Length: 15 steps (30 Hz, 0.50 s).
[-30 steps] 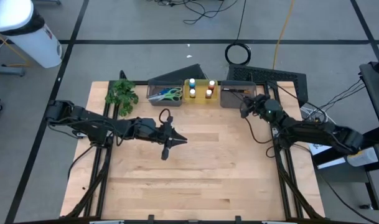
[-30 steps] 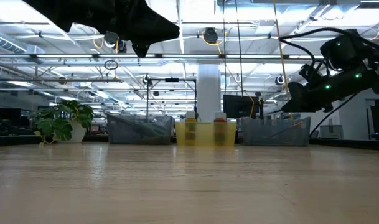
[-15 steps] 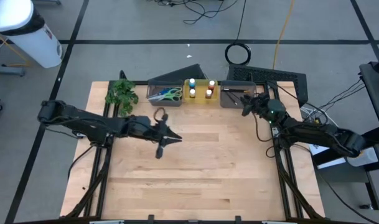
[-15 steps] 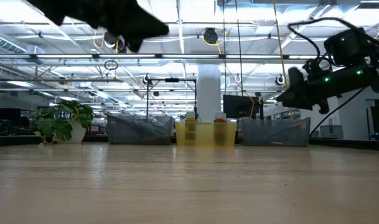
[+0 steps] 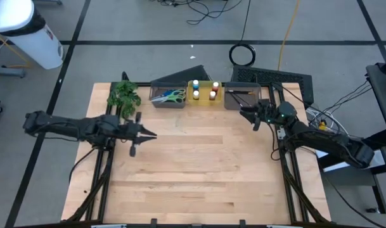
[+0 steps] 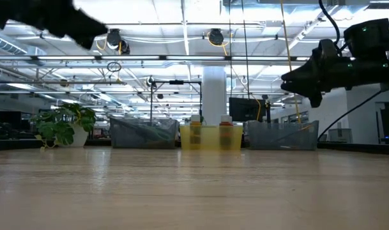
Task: Pick & Place Paint Supplies
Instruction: Return to Home Position
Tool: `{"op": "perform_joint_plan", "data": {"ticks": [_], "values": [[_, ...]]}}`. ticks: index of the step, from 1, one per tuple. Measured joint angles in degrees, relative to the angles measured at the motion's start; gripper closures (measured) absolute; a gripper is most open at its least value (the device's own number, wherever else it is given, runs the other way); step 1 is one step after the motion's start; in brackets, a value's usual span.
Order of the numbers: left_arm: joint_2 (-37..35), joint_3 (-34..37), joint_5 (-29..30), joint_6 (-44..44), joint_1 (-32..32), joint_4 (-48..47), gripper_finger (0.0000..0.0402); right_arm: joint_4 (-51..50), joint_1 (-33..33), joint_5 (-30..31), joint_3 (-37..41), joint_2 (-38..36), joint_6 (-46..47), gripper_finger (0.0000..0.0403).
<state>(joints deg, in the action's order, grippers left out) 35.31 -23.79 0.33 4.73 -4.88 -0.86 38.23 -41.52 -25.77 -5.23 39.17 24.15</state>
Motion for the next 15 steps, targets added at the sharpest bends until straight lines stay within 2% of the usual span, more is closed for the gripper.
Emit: {"op": "perform_joint_plan", "data": {"ticks": [3, 7, 15], "values": [[-7.63, 6.32, 3.12, -3.23, 0.74, 0.59, 0.0344, -1.78, -0.05, 0.08, 0.00, -0.79, -0.68, 0.0264], [-17.27, 12.42, 3.67, -4.47, 1.88, 0.25, 0.0344, -1.87, -0.15, 0.09, 0.00, -1.40, -0.83, 0.0264], [-32.20, 17.29, 3.83, -5.99, 3.56, -5.27, 0.0344, -5.61, 0.48, 0.26, 0.00, -4.38, -5.44, 0.0264]]}}
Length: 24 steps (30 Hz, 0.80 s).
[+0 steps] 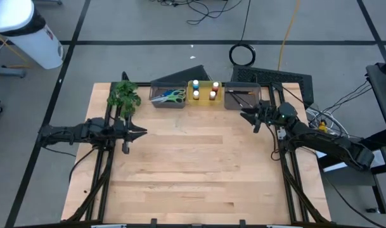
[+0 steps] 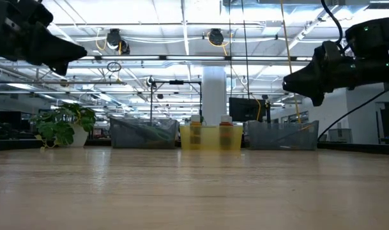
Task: Pick & Place Paint Supplies
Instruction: Return to Home Position
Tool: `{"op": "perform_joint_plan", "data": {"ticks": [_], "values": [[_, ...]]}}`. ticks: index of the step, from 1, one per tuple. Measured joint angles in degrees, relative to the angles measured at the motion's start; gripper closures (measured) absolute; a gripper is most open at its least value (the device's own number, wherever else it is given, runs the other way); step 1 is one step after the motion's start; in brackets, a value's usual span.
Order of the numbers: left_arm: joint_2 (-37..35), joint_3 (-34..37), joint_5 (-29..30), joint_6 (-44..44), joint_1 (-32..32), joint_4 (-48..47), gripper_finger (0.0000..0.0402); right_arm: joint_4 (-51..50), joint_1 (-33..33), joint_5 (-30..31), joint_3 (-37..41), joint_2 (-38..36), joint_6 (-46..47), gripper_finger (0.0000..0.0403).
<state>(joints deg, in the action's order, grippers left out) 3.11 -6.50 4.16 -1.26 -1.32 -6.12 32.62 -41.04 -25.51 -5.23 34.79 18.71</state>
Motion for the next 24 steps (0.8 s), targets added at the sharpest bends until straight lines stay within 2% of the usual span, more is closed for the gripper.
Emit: {"op": "perform_joint_plan", "data": {"ticks": [6, 11, 15, 20, 24], "values": [[-2.81, 0.00, 0.00, -0.81, 0.18, -3.10, 0.0344, -3.45, 7.94, 3.09, 0.00, -1.64, -1.81, 0.0264], [-2.81, 0.00, 0.00, -0.84, 0.18, -4.39, 0.0344, -6.46, 17.80, 10.77, 0.00, -5.23, -5.43, 0.0264], [-2.79, 0.00, 0.01, -1.37, 0.18, -5.34, 0.0344, -13.62, 23.44, 18.16, 0.00, -11.31, -8.91, 0.0264], [-2.79, 0.02, 0.02, -1.86, 0.18, -6.08, 0.0344, -25.56, 27.35, 26.43, 0.00, -21.35, -11.04, 0.0264], [-2.79, 0.02, 0.02, -1.86, 0.15, -6.34, 0.0344, -30.96, 29.61, 30.17, -0.07, -29.03, -12.26, 0.0264]]}}
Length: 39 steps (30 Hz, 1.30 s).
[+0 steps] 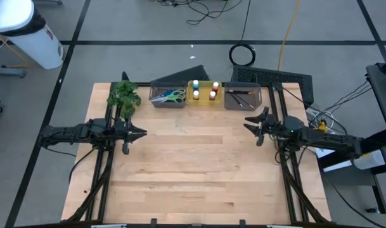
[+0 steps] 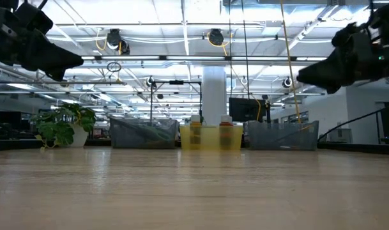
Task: Pick & Place Paint Supplies
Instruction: Return to Home Position
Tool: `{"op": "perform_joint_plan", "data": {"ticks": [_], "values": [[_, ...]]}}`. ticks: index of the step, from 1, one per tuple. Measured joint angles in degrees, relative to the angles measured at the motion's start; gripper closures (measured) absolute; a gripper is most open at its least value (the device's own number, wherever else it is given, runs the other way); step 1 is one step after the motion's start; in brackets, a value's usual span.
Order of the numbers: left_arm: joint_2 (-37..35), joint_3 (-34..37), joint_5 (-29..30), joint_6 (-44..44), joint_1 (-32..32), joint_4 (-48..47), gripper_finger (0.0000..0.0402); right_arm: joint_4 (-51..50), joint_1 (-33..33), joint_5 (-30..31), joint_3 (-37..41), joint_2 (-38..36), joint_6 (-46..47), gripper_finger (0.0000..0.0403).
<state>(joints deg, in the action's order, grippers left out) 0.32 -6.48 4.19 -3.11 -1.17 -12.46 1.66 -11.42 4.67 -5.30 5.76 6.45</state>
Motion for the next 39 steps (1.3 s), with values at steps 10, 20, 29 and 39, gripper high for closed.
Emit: {"op": "perform_joint_plan", "data": {"ticks": [10, 20, 29, 39], "values": [[0.00, 0.84, 0.10, 0.16, -0.12, 1.09, 0.0344, -3.51, 2.75, -0.11, -0.17, -5.33, -3.93, 0.0264], [0.59, 5.49, -3.63, 2.60, -0.12, 13.08, 0.0344, -2.75, 3.49, -0.43, 0.78, -5.55, -5.24, 0.0264], [3.26, 5.49, -4.15, 4.86, -0.13, 12.95, 0.0344, 0.15, 4.05, -0.02, 4.33, -5.53, -6.88, 0.0264], [6.44, 5.49, -4.15, 8.64, -0.13, 12.98, 0.0344, 0.20, 4.05, -0.17, 4.39, -5.04, -13.67, 0.0264]]}}
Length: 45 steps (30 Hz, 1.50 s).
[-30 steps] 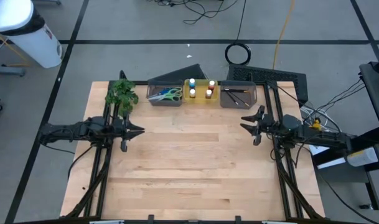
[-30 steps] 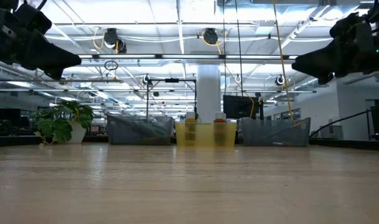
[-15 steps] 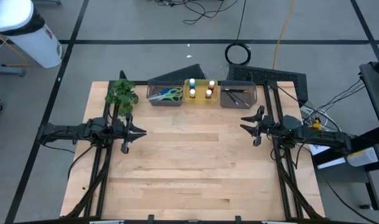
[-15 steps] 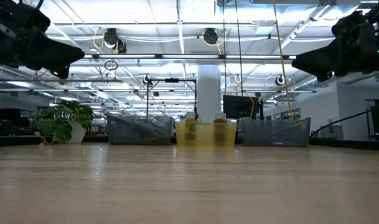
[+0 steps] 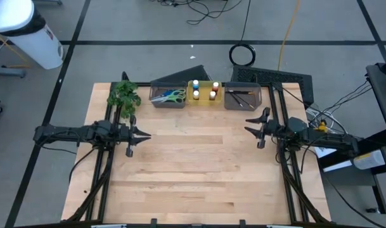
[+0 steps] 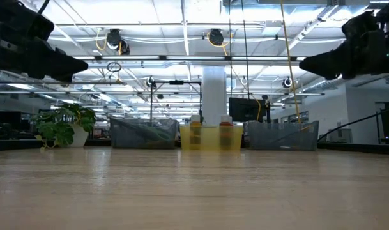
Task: Pick & Place Paint Supplies
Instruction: Return to Home Position
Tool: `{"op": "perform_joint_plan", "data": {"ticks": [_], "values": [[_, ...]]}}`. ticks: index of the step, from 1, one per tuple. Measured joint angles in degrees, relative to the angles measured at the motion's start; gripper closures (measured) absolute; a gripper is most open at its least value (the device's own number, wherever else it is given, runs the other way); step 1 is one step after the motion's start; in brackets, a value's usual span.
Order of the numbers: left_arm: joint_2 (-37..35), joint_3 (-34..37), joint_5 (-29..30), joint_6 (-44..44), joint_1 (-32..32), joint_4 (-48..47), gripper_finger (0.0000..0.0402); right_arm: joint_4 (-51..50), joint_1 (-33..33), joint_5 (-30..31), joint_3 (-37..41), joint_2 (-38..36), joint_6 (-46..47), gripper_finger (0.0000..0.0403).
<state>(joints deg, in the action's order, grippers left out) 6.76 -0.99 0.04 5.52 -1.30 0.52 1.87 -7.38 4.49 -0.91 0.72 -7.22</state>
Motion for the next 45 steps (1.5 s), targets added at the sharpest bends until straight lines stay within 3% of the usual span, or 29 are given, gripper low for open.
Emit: {"op": "perform_joint_plan", "data": {"ticks": [7, 45], "values": [[0.38, 0.11, 0.04, 0.14, 0.00, 0.90, 0.0344, 0.02, 0.00, -0.02, 0.04, 0.00, -7.23, 0.0264], [0.38, 0.13, 0.06, 0.19, 0.00, 1.35, 0.0344, 0.05, 0.00, -0.04, 0.07, -0.01, -7.02, 0.0264]]}}
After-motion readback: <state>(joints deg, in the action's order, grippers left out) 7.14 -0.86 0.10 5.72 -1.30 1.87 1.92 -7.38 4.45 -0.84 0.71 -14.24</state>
